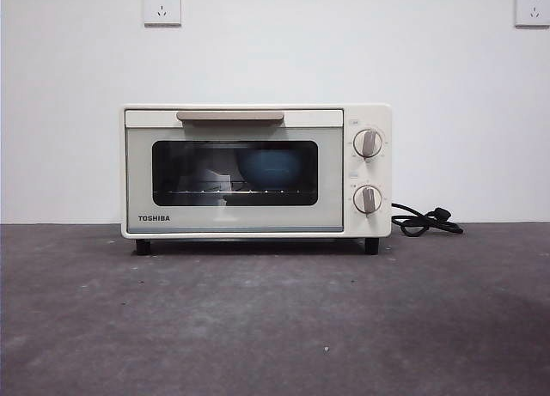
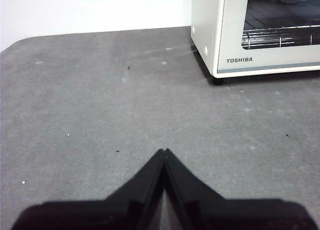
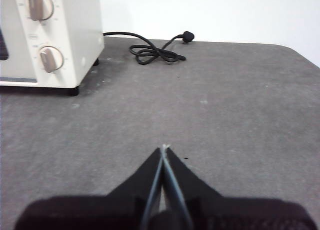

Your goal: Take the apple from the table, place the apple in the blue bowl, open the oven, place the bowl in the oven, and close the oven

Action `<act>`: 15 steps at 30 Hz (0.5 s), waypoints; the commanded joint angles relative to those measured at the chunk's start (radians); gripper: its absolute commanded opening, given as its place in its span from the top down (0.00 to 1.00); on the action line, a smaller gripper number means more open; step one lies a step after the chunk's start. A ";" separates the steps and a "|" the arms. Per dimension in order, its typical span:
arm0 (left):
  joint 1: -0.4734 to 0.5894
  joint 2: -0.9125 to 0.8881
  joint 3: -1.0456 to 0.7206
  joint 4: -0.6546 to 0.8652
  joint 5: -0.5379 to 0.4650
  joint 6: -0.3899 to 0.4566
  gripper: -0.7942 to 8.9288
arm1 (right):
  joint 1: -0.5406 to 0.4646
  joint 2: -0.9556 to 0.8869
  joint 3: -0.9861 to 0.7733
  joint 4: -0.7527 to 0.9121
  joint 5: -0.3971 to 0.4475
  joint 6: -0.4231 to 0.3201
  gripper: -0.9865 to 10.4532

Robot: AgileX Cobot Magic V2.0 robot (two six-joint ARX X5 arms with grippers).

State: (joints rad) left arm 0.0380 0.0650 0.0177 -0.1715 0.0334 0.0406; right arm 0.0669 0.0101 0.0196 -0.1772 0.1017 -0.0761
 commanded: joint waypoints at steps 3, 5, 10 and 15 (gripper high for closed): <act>-0.002 0.000 -0.010 0.007 0.000 -0.004 0.92 | -0.030 -0.002 -0.005 -0.002 0.003 -0.003 0.91; -0.002 0.000 -0.010 0.007 0.000 -0.004 0.92 | -0.030 -0.002 -0.005 -0.002 0.003 -0.003 0.91; -0.002 0.000 -0.010 0.007 0.000 -0.004 0.92 | -0.029 -0.002 -0.005 -0.003 0.002 -0.003 0.91; -0.002 0.000 -0.010 0.007 0.000 -0.004 0.92 | -0.029 0.000 -0.005 -0.003 0.002 -0.003 0.91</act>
State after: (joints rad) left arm 0.0380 0.0650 0.0177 -0.1711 0.0334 0.0406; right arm 0.0380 0.0105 0.0196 -0.1772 0.1036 -0.0761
